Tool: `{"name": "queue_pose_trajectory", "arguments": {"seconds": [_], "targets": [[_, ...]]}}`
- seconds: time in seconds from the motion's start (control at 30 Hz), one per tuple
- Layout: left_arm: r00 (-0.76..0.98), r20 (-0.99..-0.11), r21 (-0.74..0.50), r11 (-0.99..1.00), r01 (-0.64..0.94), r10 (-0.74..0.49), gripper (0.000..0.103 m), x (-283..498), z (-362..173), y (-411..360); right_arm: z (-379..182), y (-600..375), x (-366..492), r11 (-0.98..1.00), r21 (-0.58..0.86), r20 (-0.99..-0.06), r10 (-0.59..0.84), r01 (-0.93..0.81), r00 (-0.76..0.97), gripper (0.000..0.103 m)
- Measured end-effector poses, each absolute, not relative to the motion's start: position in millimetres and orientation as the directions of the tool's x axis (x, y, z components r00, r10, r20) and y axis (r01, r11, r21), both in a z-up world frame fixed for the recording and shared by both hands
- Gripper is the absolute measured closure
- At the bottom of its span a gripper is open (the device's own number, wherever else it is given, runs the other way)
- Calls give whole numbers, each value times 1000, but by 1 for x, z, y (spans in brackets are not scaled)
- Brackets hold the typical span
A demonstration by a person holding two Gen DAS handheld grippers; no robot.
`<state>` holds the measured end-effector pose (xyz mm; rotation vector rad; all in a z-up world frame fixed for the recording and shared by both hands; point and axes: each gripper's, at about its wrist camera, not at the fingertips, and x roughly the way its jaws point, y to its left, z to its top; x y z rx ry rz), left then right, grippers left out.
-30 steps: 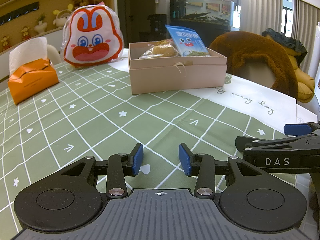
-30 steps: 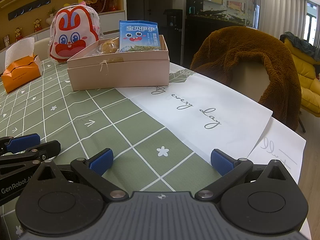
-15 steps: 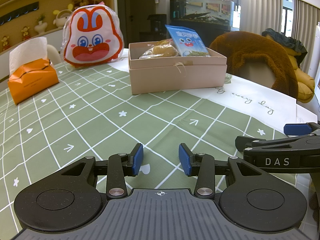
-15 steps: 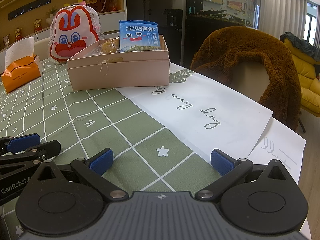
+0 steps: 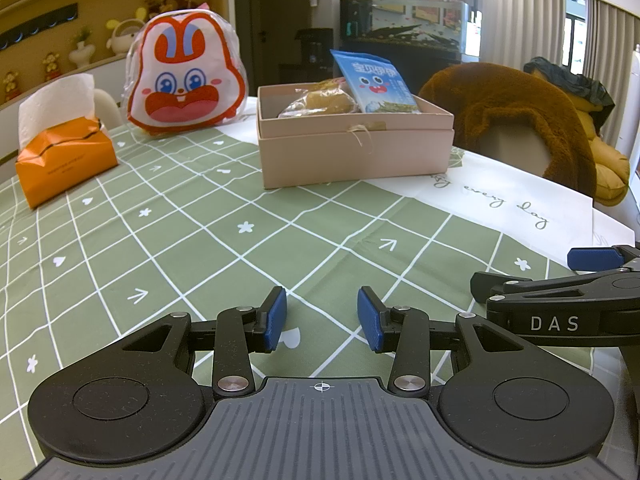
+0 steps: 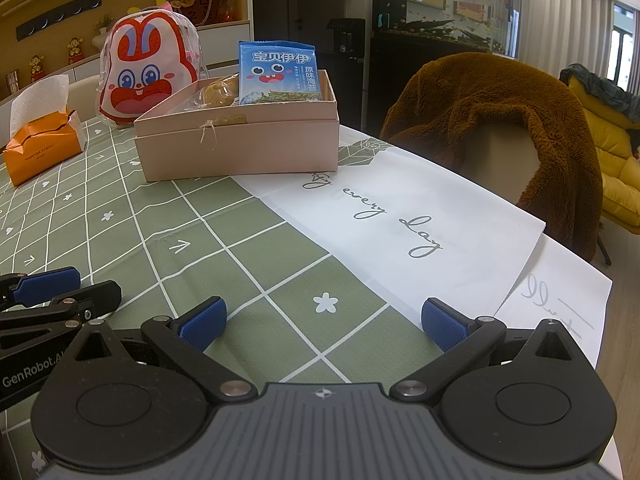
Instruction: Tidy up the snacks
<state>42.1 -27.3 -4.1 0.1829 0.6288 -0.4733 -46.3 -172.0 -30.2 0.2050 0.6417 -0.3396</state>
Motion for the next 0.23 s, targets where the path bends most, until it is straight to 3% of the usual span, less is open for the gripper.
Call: {"name": "queue_pose_trajectory", "arguments": {"seconds": [0.23], "targets": [[706,-604,21,878,479,-371,58,42,-4,-27,-30,-172,-46,925,82,-616,-246,371,749,0]]}}
